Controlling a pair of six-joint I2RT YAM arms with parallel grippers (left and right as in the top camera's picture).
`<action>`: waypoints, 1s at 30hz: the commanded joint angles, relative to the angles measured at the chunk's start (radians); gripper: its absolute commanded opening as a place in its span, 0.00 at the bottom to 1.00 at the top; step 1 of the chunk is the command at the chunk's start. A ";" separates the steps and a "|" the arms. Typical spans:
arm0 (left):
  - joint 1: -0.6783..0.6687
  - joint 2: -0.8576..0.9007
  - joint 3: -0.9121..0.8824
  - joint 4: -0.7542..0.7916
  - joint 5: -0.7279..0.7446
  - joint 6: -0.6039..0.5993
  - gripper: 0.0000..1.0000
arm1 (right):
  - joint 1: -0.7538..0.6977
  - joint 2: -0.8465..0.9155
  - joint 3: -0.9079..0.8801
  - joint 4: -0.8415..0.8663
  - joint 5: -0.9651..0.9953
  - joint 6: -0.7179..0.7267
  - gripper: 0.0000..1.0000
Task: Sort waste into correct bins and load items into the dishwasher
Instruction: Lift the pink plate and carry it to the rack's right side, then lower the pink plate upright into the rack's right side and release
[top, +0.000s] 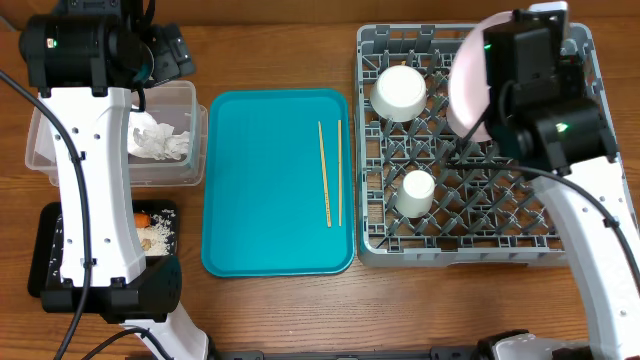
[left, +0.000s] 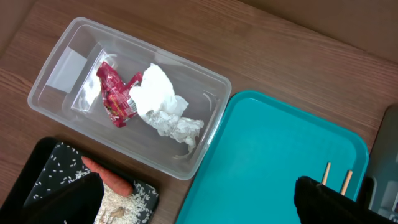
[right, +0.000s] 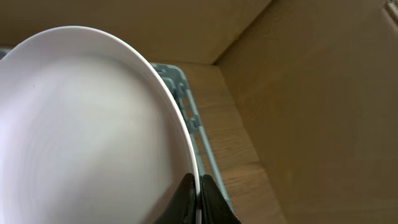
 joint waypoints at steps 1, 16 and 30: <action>0.000 -0.031 0.008 0.002 0.004 -0.021 1.00 | -0.024 0.029 0.014 0.011 0.013 -0.141 0.04; 0.000 -0.031 0.008 0.002 0.004 -0.021 1.00 | -0.079 0.089 0.014 0.087 0.114 -0.539 0.04; 0.000 -0.031 0.008 0.002 0.004 -0.021 1.00 | -0.217 0.101 0.014 0.192 -0.058 -0.782 0.04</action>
